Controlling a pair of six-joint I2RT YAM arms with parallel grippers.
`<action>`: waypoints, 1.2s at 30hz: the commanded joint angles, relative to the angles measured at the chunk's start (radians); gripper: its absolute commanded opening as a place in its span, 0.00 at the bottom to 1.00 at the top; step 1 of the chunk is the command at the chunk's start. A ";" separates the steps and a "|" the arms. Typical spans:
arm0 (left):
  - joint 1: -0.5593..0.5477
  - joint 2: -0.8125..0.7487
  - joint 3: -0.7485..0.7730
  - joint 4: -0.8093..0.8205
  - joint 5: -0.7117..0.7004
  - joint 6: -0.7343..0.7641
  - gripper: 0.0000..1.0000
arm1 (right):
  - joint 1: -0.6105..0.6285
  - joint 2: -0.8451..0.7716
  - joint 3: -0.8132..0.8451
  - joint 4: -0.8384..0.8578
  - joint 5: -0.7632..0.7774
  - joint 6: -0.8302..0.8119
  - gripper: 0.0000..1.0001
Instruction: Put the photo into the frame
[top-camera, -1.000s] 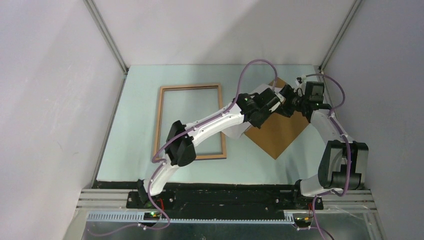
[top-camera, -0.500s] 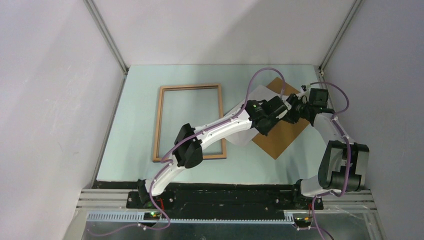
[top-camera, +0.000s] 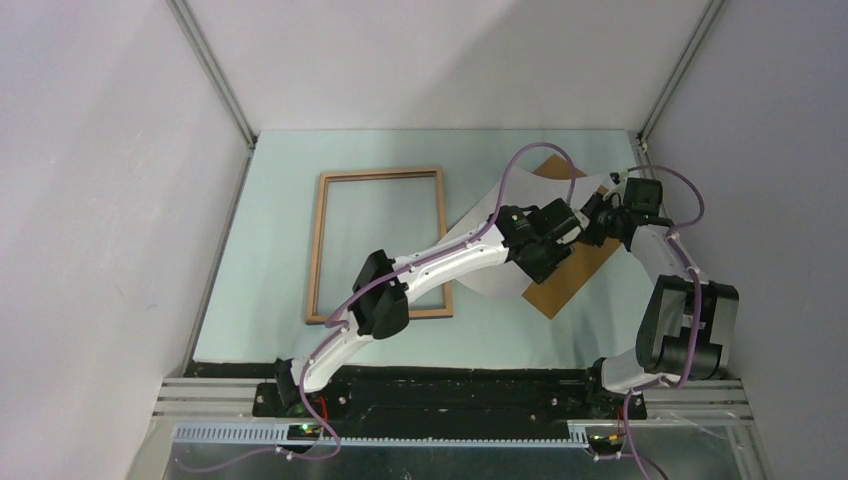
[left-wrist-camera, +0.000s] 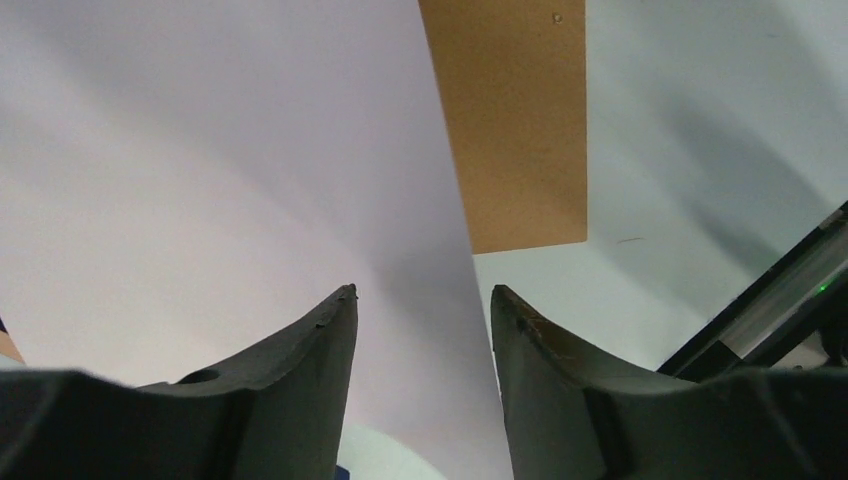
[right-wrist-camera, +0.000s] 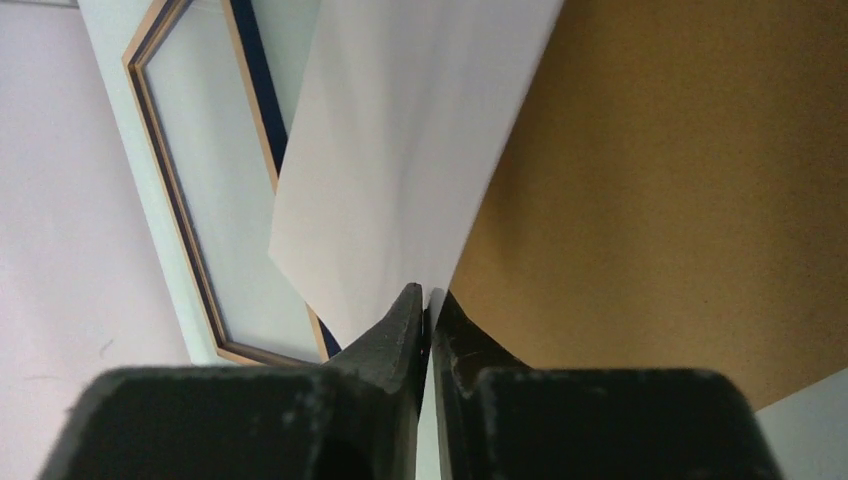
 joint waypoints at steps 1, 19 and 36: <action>-0.005 -0.035 0.041 0.010 0.058 -0.015 0.59 | -0.018 0.044 0.001 0.029 -0.003 -0.026 0.06; 0.161 -0.483 -0.404 0.040 0.180 0.137 0.93 | -0.094 0.042 -0.015 0.065 -0.250 -0.068 0.00; 0.550 -0.833 -0.753 0.109 0.220 0.182 0.93 | 0.137 0.070 0.048 0.388 -0.473 0.126 0.00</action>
